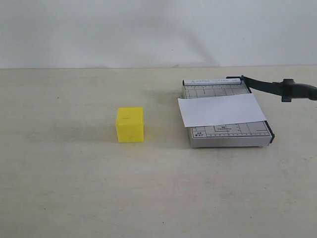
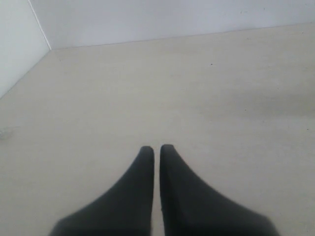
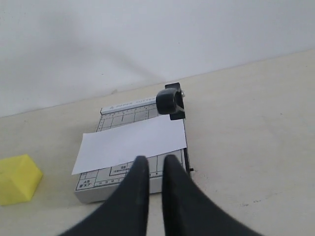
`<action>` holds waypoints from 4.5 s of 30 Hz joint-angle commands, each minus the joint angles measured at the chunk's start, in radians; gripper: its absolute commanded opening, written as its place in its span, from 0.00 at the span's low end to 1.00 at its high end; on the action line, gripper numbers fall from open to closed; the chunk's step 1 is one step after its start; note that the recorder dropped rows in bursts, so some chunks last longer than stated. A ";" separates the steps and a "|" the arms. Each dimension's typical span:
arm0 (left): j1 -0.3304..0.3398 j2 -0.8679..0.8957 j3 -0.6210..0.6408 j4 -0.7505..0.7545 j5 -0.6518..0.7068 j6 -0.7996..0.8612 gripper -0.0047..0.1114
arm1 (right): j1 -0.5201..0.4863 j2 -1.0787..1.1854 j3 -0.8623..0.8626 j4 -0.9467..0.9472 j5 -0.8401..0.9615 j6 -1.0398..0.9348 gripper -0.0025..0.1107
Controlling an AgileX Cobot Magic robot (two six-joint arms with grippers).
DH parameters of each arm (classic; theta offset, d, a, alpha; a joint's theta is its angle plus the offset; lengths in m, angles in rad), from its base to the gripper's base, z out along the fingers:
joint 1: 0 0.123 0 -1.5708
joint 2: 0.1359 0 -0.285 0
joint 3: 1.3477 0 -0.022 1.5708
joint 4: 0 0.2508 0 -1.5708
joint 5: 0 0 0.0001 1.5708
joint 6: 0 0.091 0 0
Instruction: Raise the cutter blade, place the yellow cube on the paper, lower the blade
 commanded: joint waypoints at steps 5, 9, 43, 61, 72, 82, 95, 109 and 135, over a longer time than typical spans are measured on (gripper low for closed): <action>0.002 -0.003 0.004 -0.211 -0.176 -0.020 0.08 | 0.001 -0.003 -0.001 -0.014 0.008 -0.040 0.02; 0.002 -0.003 0.004 -0.397 -0.415 -0.020 0.08 | 0.001 -0.003 -0.001 -0.024 -0.001 -0.040 0.02; -0.036 0.519 -0.289 1.225 -0.863 -1.496 0.08 | 0.001 -0.003 -0.001 -0.024 0.001 -0.038 0.02; -0.475 1.516 -0.851 1.158 -0.704 -1.211 0.16 | 0.001 -0.003 -0.001 -0.024 0.001 -0.038 0.02; -0.689 1.930 -1.222 1.120 -0.639 -1.152 0.16 | 0.001 -0.003 -0.001 -0.024 0.003 -0.038 0.02; -0.745 2.124 -1.376 1.135 -0.541 -1.116 0.16 | 0.001 -0.003 -0.001 -0.024 0.003 -0.038 0.02; -0.800 2.208 -1.514 1.135 -0.542 -1.114 0.16 | 0.001 -0.003 -0.001 -0.024 0.003 -0.038 0.02; -0.849 2.374 -1.726 1.135 -0.519 -1.114 0.16 | 0.001 -0.003 -0.001 -0.024 0.003 -0.040 0.02; -0.873 2.435 -1.731 1.135 -0.516 -1.114 0.16 | 0.063 -0.003 -0.001 -0.024 0.005 -0.033 0.02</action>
